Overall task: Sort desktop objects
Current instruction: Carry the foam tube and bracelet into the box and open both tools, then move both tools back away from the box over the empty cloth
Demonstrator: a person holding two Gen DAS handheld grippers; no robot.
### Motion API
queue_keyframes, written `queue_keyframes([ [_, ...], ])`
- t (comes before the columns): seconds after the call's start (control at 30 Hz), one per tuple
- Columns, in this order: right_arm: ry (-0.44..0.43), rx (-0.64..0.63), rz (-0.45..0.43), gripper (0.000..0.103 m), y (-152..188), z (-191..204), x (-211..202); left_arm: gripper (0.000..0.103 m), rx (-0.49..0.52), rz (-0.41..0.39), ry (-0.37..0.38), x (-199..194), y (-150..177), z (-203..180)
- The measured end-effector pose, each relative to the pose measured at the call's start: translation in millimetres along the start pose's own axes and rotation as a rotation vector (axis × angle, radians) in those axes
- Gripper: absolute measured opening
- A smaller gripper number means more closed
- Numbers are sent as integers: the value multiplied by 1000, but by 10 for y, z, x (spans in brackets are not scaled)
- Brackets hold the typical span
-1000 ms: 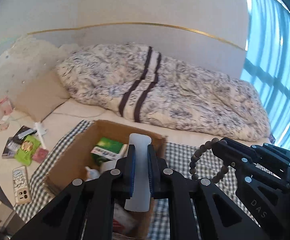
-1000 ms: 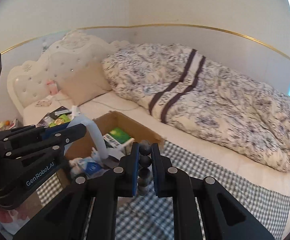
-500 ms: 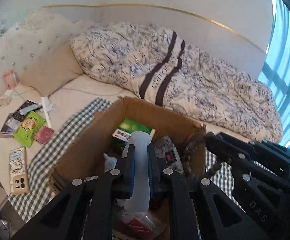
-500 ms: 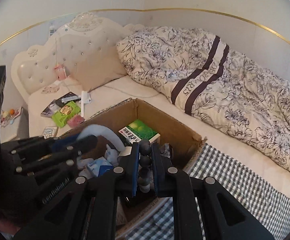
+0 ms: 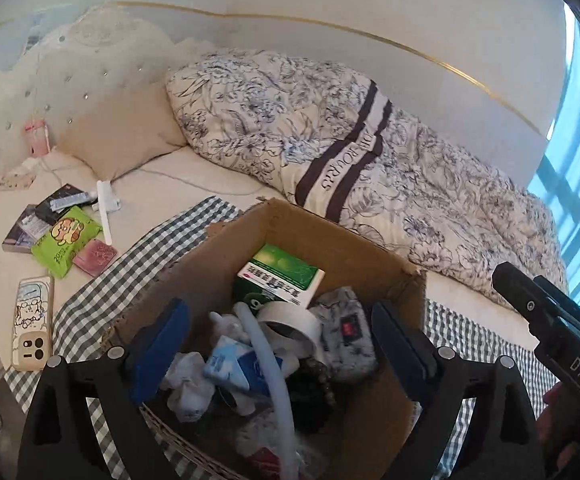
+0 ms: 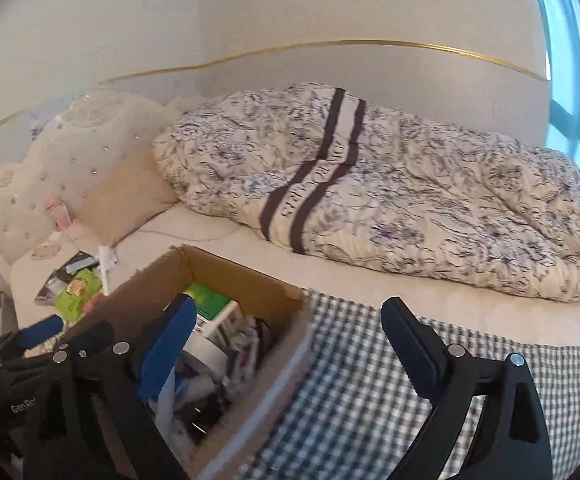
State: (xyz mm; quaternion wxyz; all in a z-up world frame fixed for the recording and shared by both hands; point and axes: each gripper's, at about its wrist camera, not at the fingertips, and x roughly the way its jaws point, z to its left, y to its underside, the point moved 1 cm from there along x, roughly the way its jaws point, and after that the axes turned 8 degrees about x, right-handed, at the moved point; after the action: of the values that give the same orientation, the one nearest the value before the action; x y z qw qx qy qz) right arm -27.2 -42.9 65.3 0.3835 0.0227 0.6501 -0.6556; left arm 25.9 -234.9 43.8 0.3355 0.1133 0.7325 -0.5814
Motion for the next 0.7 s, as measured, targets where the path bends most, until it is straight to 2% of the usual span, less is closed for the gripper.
queue_keyframes([
  [0.27, 60, 24, -43, 94, 25, -319, -456, 99, 56, -39, 8, -286, -14, -324],
  [0.47, 144, 57, -70, 98, 162, -627, -835, 103, 119, -69, 55, -497, 40, -642],
  [0.7, 218, 186, -1, 99, 459, -1015, -1125, 103, 199, -10, 76, -535, 284, -1001],
])
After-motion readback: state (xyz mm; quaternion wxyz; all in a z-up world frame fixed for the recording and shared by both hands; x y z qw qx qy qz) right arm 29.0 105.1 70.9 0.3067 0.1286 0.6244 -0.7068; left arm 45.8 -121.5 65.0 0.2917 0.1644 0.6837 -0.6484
